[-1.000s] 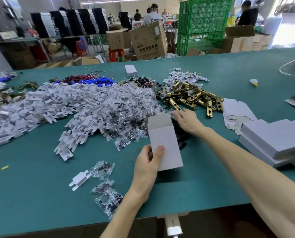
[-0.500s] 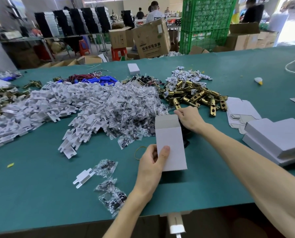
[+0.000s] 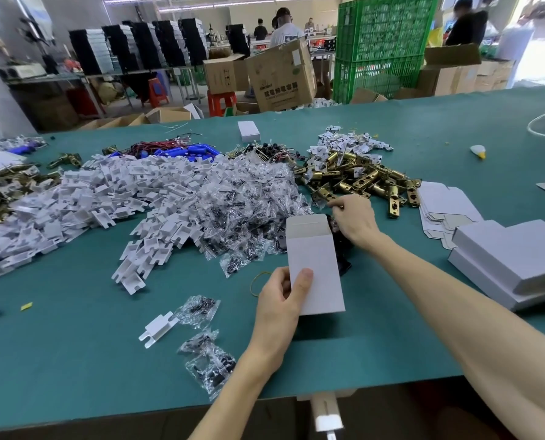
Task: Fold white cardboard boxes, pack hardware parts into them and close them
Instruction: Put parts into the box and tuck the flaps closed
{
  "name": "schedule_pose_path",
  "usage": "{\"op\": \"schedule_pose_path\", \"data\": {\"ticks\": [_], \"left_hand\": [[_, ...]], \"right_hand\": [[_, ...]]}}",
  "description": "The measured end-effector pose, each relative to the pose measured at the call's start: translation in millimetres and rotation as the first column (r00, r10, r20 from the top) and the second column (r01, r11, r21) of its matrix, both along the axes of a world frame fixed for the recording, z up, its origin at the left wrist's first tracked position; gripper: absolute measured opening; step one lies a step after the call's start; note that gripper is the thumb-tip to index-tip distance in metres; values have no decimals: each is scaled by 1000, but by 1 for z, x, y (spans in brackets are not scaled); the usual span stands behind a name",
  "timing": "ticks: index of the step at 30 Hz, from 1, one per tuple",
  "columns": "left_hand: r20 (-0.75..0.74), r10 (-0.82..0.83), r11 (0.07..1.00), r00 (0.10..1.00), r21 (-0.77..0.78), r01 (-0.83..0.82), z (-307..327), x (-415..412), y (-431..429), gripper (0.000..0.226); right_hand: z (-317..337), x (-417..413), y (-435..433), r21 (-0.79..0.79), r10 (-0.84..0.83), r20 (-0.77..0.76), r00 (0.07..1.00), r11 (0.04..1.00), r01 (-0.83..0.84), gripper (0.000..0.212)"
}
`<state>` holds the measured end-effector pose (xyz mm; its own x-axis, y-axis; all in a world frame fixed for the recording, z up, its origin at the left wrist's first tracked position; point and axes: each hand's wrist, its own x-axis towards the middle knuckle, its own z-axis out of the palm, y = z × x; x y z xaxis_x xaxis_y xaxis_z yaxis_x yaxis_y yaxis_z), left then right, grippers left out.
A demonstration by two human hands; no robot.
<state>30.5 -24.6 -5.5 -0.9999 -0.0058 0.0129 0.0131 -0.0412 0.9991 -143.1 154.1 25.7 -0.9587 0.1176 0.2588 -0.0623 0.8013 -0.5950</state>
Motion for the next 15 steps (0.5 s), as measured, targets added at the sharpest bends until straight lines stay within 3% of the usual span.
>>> {"op": "schedule_pose_path", "data": {"ticks": [5,15], "left_hand": [[0,5,1000,1000,2,-5,0,0,0,41],[-5,0,1000,1000,21,0,0,1,0,43]], "right_hand": [[4,13,13,42,-12,-51,999,999,14,34],[17,34,42,-117,-64,-161,985,992,45,21]]}}
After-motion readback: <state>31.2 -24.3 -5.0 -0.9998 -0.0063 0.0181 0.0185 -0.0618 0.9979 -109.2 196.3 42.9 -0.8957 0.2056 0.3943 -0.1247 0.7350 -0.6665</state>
